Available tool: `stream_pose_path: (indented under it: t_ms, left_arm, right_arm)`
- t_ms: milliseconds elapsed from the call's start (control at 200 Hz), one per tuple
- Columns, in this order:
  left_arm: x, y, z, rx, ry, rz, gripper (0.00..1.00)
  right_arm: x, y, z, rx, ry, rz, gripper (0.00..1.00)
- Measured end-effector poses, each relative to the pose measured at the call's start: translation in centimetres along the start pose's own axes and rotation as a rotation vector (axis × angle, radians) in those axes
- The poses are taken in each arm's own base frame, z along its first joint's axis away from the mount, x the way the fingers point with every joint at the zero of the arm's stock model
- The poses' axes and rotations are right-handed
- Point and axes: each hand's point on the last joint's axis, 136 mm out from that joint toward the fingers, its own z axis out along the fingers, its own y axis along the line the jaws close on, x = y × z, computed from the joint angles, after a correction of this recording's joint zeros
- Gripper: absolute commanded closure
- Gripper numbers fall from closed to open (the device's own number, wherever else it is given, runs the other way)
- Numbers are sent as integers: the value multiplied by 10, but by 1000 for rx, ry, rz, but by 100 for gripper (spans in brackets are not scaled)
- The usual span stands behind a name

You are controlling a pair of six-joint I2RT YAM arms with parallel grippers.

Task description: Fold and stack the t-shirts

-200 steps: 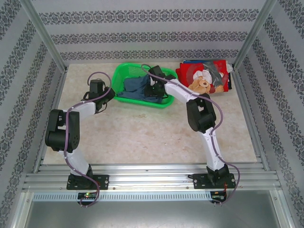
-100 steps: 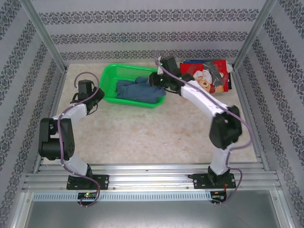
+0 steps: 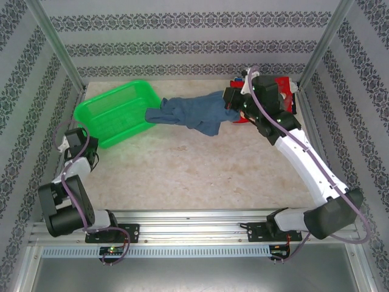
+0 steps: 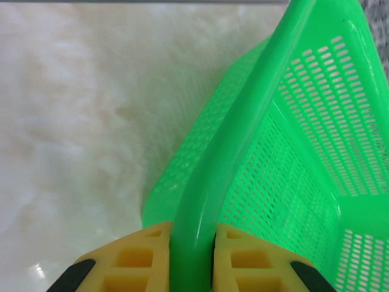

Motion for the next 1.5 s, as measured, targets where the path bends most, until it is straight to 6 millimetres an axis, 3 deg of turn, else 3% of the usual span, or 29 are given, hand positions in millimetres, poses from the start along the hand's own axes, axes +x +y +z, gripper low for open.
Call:
stream_pose_path:
  t_ms: [155, 180, 235, 265, 335, 360, 420, 515, 624, 724, 839, 894, 974, 1064, 1134, 1299, 1504]
  left_arm:
    - [3, 13, -19, -29, -49, -97, 100]
    - [5, 12, -22, -30, -52, -100, 90]
    - [9, 9, -29, -27, -55, -104, 53]
    - [11, 7, -32, -25, -56, -101, 39]
    - [16, 4, -42, -26, -54, -87, 22]
    - [16, 3, -47, -24, -59, -83, 7]
    - [13, -4, -61, -6, -78, -68, 0]
    - [2, -30, -92, 54, -133, -12, 0]
    - [4, -86, -129, 190, -155, 132, 1]
    - [43, -144, -147, 316, -75, 358, 7]
    - [113, -186, -138, 402, 96, 614, 34]
    - [148, -184, -117, 391, 189, 721, 43]
    - [191, -159, -83, 328, 336, 824, 54]
    - [226, -133, -58, 267, 464, 906, 60]
    - [246, -125, -47, 245, 533, 951, 60]
    - [261, -134, -23, 230, 552, 995, 63]
    - [246, -145, 23, 165, 500, 991, 63]
  right_arm:
    - [30, -18, -11, 42, 46, 6, 100]
    - [33, -19, -13, 46, 50, 7, 100]
    - [37, -23, -18, 55, 55, 6, 100]
    - [37, -24, -21, 60, 54, 5, 100]
    - [35, -29, -27, 74, 46, 4, 100]
    - [33, -31, -29, 80, 43, 4, 100]
    - [32, -35, -33, 90, 34, 3, 100]
    - [40, -42, -38, 104, 48, -2, 100]
    - [60, -48, -34, 101, 105, -1, 100]
    - [78, -47, -30, 90, 161, -9, 100]
    - [84, -38, -29, 60, 184, -29, 100]
    - [85, -36, -29, 52, 189, -32, 100]
    - [88, -34, -30, 47, 198, -38, 100]
    - [90, -33, -30, 45, 207, -41, 100]
    - [91, -31, -30, 40, 209, -44, 100]
    - [94, -28, -34, 30, 208, -50, 100]
    - [109, -30, -33, 31, 235, -50, 100]
